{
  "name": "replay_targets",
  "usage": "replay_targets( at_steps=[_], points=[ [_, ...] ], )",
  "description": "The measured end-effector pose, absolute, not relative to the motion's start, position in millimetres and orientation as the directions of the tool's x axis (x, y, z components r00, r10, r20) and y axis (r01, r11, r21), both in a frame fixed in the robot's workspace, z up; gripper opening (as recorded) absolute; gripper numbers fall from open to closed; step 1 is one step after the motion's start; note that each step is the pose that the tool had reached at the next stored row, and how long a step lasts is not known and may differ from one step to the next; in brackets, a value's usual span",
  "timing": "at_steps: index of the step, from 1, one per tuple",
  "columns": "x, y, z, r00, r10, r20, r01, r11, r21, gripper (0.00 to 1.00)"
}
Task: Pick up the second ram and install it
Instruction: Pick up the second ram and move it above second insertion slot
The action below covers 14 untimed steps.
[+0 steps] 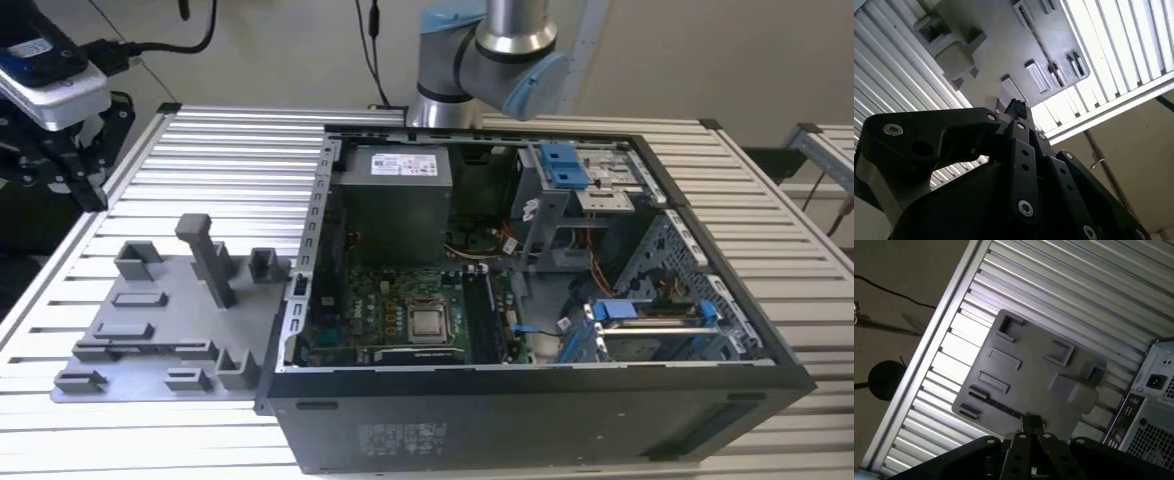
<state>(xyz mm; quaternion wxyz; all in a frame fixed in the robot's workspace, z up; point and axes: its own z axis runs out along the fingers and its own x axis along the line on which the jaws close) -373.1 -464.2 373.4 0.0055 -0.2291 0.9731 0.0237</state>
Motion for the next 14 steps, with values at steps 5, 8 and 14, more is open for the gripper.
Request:
replay_targets(
  at_steps=[5,8,14],
  points=[
    [-373.1,-464.2,373.4,-0.855,-0.518,-0.021,-0.519,0.854,0.043,0.11],
    [-373.1,-464.2,373.4,-0.825,-0.564,-0.021,-0.565,0.824,0.043,0.11],
    [-373.1,-464.2,373.4,-0.76,-0.649,-0.02,-0.649,0.759,0.042,0.11]
  ],
)
